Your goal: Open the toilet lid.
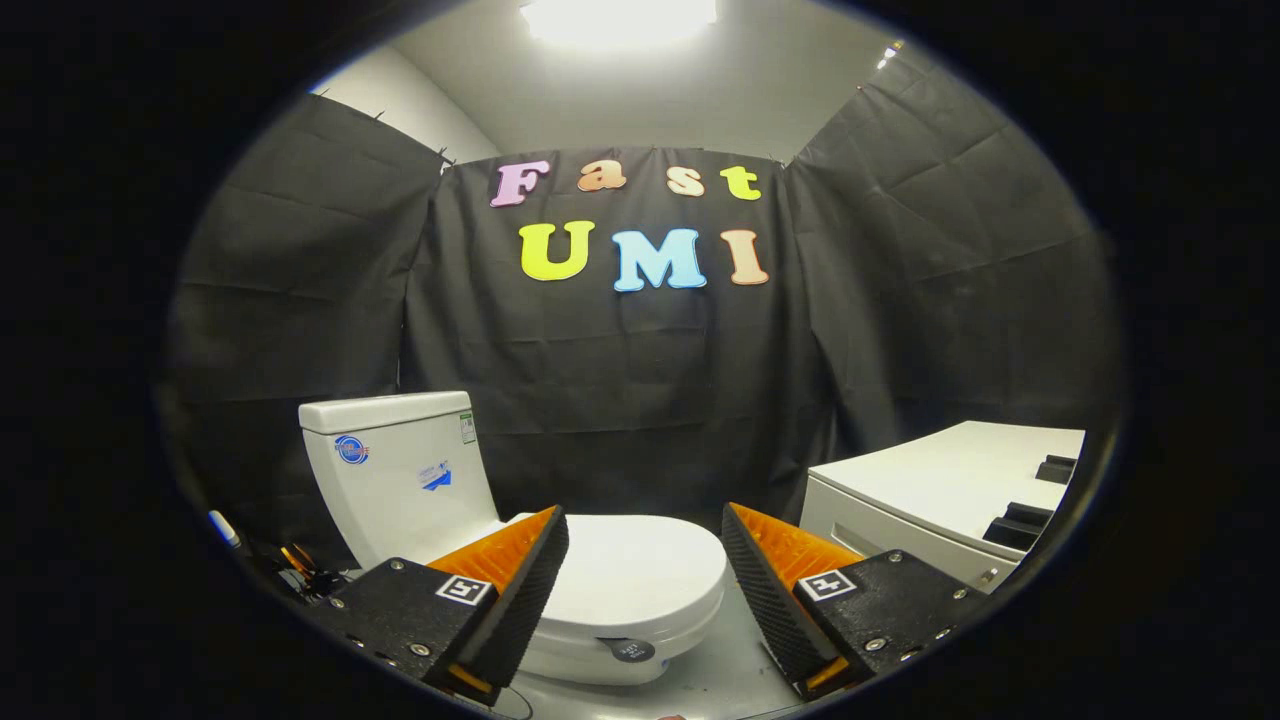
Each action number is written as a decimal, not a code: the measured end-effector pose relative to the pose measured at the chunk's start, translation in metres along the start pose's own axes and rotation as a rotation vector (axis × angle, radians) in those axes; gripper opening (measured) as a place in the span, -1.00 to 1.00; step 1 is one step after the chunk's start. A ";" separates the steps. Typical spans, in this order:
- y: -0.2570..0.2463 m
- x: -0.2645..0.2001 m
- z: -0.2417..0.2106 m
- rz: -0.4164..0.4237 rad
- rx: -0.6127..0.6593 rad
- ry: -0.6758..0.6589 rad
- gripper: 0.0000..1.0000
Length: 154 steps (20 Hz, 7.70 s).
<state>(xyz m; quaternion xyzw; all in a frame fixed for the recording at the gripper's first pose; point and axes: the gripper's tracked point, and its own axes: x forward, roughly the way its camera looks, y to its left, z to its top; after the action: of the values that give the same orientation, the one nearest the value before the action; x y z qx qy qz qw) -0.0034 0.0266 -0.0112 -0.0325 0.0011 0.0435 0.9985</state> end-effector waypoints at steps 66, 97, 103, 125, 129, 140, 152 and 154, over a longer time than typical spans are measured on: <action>-0.006 0.058 -0.263 -0.065 1.358 0.564 -1.00; 0.031 0.062 -0.132 0.002 0.951 0.513 -1.00; 0.047 0.064 -0.113 -0.006 0.869 0.489 -1.00; 0.111 0.074 -0.054 -0.009 0.504 0.377 -1.00; 0.124 0.078 -0.045 -0.014 0.448 0.360 -1.00; 0.160 0.085 -0.026 -0.016 0.288 0.314 -1.00; 0.199 0.094 -0.010 0.007 0.179 0.276 -1.00; 0.206 0.095 -0.008 0.016 0.159 0.270 -1.00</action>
<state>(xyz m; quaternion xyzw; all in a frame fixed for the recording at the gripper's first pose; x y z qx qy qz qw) 0.0730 0.2396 -0.0332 0.0409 0.1390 0.0464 0.9884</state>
